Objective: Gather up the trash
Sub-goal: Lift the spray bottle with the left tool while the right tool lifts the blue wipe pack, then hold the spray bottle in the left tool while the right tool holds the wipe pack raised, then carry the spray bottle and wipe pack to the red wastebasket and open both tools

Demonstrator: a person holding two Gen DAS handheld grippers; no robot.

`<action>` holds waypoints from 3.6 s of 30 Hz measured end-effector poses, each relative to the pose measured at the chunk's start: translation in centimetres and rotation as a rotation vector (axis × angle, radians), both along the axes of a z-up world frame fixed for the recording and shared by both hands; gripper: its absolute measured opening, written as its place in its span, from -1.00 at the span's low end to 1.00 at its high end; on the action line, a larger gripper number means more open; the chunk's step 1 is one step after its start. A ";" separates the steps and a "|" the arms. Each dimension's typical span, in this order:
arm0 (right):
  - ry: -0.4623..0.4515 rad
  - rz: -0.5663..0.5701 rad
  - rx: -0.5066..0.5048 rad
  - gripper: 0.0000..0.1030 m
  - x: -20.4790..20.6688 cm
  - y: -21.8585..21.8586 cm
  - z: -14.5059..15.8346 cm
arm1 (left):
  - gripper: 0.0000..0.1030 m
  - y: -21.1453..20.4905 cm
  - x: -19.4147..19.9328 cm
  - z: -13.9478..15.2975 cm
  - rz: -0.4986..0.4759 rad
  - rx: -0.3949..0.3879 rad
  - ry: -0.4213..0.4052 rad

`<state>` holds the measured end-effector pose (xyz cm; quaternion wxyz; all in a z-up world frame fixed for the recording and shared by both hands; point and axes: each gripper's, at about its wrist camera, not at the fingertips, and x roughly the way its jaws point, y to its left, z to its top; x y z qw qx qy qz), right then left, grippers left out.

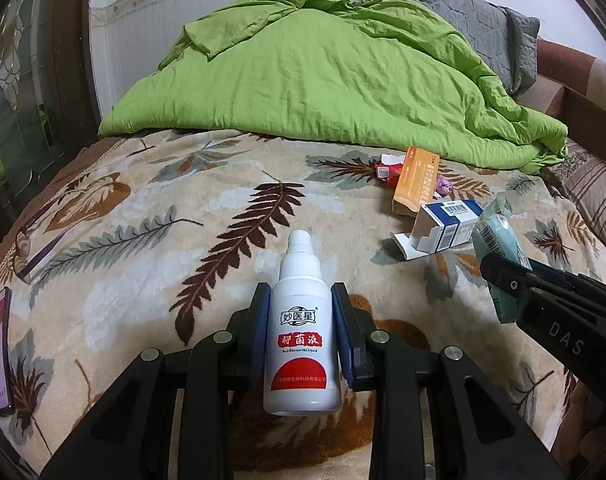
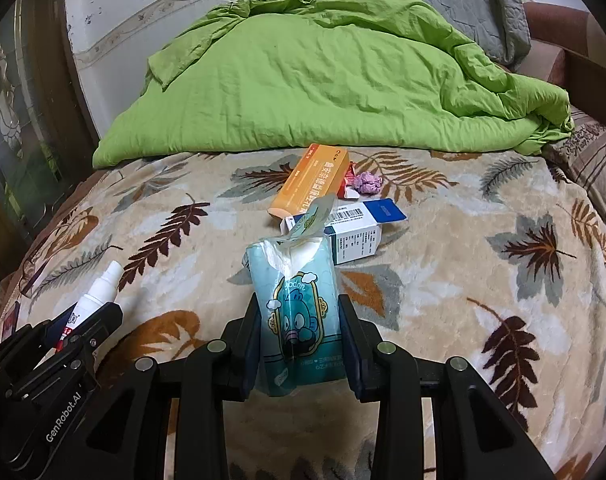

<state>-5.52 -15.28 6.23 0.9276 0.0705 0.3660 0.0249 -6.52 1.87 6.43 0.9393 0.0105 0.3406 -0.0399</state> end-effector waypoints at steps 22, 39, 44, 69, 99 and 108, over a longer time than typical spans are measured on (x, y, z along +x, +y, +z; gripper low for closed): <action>0.016 -0.002 0.031 -0.26 -0.3 -0.3 -0.3 | -0.44 0.2 0.6 -0.7 -0.014 -0.022 0.046; -0.029 -0.036 0.121 -0.26 -5.8 -4.2 3.8 | -0.44 -3.0 -1.4 1.7 -0.135 -0.031 0.031; -0.034 -0.045 0.143 -0.26 -7.3 -4.9 4.4 | -0.44 -4.2 -2.6 2.6 -0.172 -0.031 0.024; -0.036 -0.131 0.220 -0.25 -14.6 -10.3 5.8 | -0.44 -8.3 -6.6 4.4 -0.292 -0.020 0.024; -0.010 -0.537 0.294 -0.24 -31.0 -25.9 5.8 | -0.44 -22.9 -13.8 6.5 -0.777 -0.063 0.108; 0.053 -0.670 0.360 -0.06 -36.7 -29.7 2.8 | -0.43 -32.7 -19.3 2.6 -1.066 -0.080 0.368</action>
